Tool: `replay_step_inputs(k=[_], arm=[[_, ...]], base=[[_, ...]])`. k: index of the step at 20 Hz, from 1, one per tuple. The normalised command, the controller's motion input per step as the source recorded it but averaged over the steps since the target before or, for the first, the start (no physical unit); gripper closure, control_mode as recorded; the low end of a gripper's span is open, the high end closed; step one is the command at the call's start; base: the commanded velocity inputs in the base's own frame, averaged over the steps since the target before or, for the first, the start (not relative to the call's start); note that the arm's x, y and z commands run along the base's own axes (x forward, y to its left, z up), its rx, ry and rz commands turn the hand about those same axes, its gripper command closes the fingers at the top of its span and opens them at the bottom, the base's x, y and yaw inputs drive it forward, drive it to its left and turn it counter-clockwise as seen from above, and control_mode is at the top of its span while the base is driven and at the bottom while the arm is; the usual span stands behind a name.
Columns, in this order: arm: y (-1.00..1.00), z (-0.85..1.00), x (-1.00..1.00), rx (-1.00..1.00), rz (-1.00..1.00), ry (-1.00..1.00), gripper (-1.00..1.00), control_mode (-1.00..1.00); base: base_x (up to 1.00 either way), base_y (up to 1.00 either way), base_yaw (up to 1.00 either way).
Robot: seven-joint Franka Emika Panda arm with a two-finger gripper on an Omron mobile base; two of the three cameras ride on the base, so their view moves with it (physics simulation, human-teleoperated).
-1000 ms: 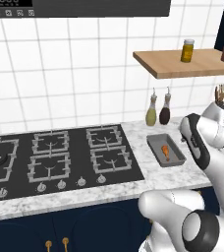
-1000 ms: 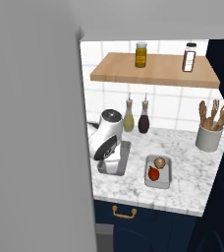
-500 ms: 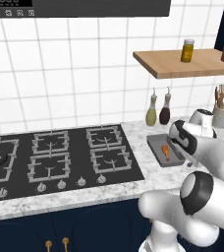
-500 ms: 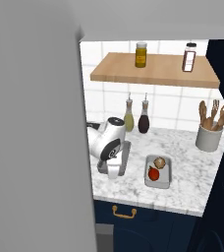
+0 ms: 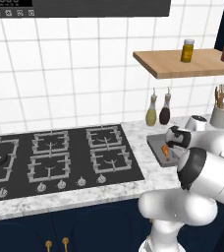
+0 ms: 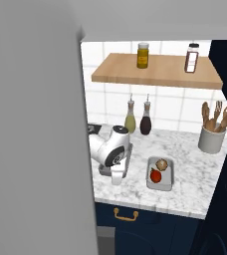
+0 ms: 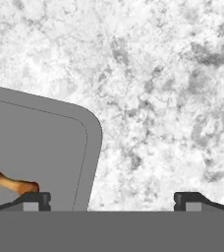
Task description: Take the meat container that has the chicken drumstick and place it on the second highest rack of the freezer. Then take the vegetable container that has the tomato and mushroom and place it on the highest rack of the freezer.
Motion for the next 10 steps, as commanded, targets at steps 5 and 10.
replay_step_inputs(k=[5,10], arm=[[-0.06,-0.09,0.29,0.0,-0.03,0.02,-1.0,-1.0],[0.0,-0.25,0.22,0.0,-0.03,0.02,-1.0,-1.0]], base=[[0.0,0.0,0.0],[0.0,0.0,0.0]])
